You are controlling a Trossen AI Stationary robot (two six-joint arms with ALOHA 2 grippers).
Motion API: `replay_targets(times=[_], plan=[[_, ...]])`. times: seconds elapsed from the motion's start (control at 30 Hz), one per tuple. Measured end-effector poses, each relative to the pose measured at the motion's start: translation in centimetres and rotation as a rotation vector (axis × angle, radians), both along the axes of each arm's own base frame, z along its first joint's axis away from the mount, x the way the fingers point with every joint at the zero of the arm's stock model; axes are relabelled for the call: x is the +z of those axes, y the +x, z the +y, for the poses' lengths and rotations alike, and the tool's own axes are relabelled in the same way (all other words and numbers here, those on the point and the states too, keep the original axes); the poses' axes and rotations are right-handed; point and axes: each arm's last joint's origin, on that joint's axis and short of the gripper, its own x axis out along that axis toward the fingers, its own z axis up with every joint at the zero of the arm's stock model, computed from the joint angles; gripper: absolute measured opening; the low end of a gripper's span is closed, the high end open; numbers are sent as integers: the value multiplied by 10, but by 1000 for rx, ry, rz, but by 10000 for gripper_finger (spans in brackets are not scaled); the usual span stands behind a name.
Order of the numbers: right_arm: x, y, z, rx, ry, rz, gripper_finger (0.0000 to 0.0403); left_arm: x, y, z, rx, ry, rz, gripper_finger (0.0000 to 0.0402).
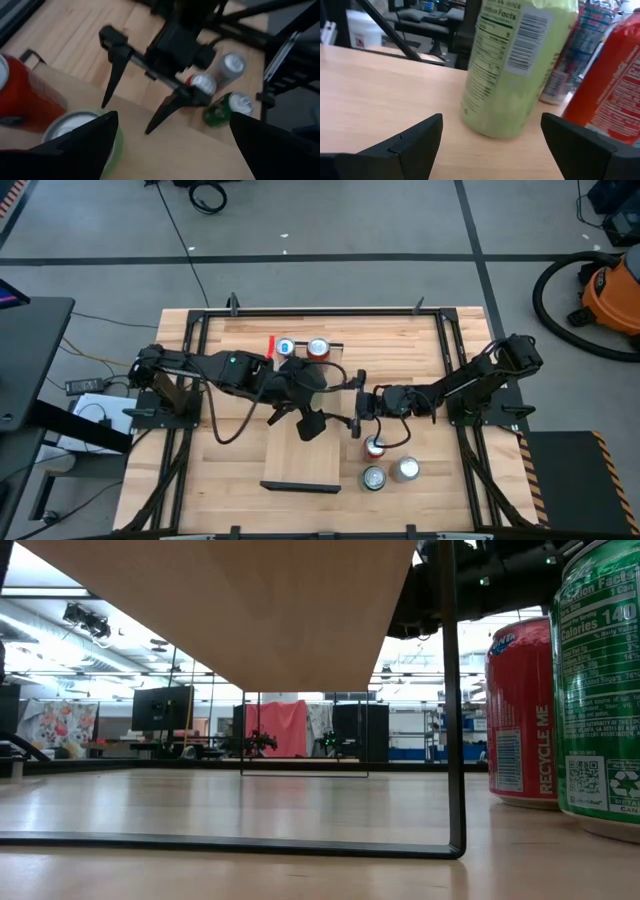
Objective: Place canned beverage on shelf
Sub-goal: Put the light green soda can on the shelf
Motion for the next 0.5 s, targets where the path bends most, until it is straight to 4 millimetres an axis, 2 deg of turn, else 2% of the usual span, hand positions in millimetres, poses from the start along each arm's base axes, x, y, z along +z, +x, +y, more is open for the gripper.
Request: replay_targets(times=[0.2,0.37,0.5], plan=[[7,-8,6,25,-53,38,348,10,-8,-3,-6,4,15,396],[26,-21,11,135,-62,49,348,3,-16,-10,-12,44,104,396],[28,-24,13,235,-28,59,348,-3,-12,-22,-43,99,115,396]])
